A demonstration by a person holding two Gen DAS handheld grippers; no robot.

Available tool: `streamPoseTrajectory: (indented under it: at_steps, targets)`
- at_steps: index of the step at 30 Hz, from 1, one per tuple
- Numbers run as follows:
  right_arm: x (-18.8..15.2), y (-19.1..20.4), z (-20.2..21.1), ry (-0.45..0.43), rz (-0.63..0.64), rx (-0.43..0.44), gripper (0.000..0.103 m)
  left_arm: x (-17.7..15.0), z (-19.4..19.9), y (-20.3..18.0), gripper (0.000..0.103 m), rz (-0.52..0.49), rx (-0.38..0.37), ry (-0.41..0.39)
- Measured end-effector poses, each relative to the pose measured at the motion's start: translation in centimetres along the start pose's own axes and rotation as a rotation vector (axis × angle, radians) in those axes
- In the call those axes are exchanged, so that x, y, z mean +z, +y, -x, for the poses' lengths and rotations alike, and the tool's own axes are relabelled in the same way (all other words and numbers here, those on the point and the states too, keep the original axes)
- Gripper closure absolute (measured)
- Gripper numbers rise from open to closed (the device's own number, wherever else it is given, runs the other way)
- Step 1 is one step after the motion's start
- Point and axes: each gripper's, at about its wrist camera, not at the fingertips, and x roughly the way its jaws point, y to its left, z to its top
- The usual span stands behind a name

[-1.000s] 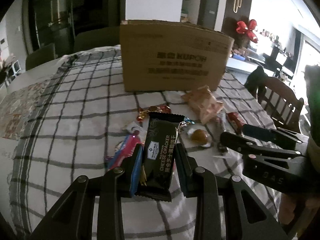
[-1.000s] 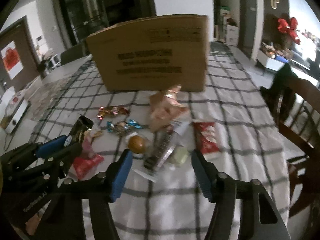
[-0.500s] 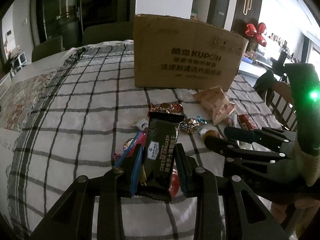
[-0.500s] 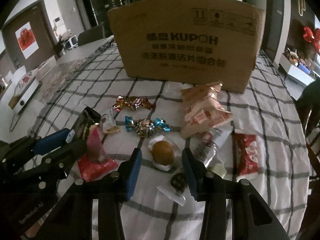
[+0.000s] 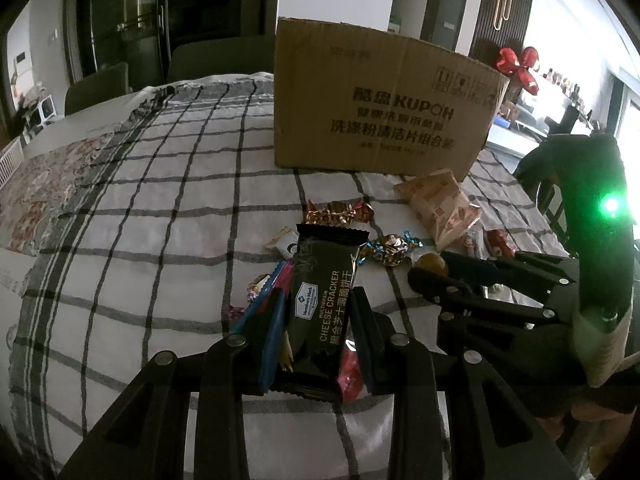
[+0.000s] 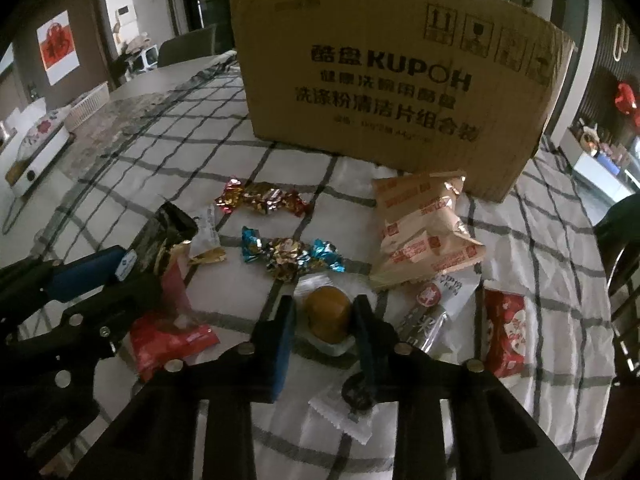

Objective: Organize snacks
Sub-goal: 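Carry the cracker bar and bun into the box and open both tools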

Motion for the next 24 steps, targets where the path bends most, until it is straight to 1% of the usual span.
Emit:
streamPoseTrajectory:
  at_steps: [5, 12, 17, 24]
  targets:
    - [0.0, -0.1, 0.1, -0.009, -0.018, 0.003, 0.074, 0.2, 0.3, 0.0, 0.071, 0.002, 0.002, -0.010]
    - [0.0, -0.9, 2.5, -0.052, -0.054, 0.014, 0.074, 1.0, 1.8, -0.3, 0.071, -0.007, -0.010, -0.048]
    - [0.6, -1.2, 5.0, -0.112, -0.076, 0.018, 0.074, 2.1, 3.4, -0.7, 0.071, -0.022, -0.021, -0.093]
    - [2.0, -1.8, 8.1, -0.196, -0.112, 0.022, 0.074, 4.5, 5.9, -1.3, 0.071, -0.051, -0.037, -0.169]
